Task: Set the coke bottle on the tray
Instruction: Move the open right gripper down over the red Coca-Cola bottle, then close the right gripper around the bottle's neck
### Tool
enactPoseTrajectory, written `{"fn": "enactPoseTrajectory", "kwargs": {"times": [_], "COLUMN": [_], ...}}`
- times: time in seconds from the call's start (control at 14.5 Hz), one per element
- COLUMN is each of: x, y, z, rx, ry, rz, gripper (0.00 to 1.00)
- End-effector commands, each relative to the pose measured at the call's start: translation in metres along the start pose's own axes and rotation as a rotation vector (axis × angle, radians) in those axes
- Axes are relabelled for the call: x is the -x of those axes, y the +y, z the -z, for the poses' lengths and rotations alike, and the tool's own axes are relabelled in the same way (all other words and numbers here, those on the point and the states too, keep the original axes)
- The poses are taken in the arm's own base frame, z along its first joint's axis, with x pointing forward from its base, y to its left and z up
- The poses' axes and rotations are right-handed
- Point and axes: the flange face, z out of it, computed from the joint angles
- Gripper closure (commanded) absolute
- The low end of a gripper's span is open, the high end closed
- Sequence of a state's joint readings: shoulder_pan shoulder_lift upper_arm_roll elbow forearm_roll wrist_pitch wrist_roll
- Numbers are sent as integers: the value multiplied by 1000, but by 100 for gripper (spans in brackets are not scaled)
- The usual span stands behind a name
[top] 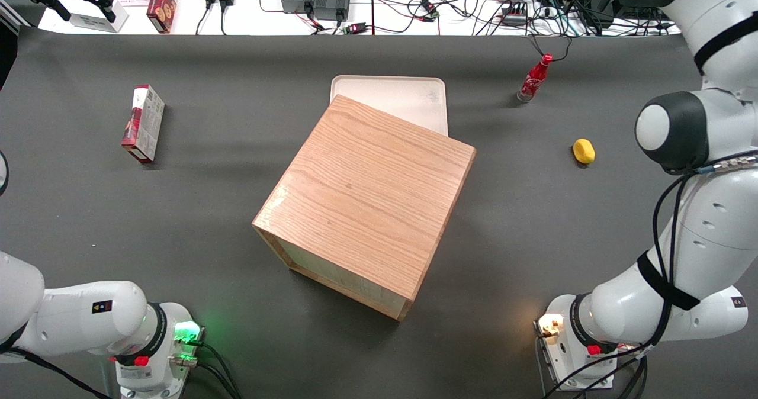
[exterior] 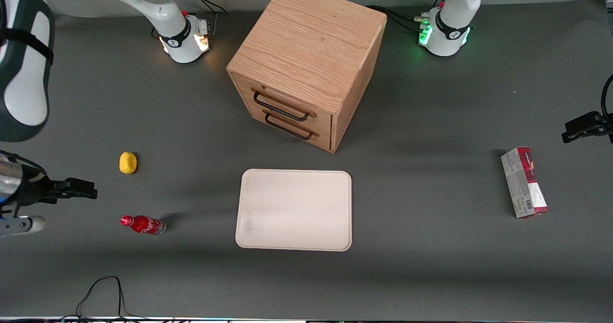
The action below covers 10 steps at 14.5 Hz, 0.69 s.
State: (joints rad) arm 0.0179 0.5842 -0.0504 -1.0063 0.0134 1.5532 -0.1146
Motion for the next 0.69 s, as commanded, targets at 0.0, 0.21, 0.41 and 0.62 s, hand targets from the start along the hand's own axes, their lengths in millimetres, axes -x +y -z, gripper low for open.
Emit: {"fn": "enactPoseTrajectory", "kwargs": {"times": [0.0, 0.21, 0.41, 0.62], "x": [-16, -25, -22, -19], "y": [1, -1, -3, 0], "z": [-28, -73, -109, -137], "rx": [-14, -13, -32, -32], "ry": [15, 39, 34, 34], "rz": [17, 18, 11, 4], "gripper": [0, 0, 0, 0]}}
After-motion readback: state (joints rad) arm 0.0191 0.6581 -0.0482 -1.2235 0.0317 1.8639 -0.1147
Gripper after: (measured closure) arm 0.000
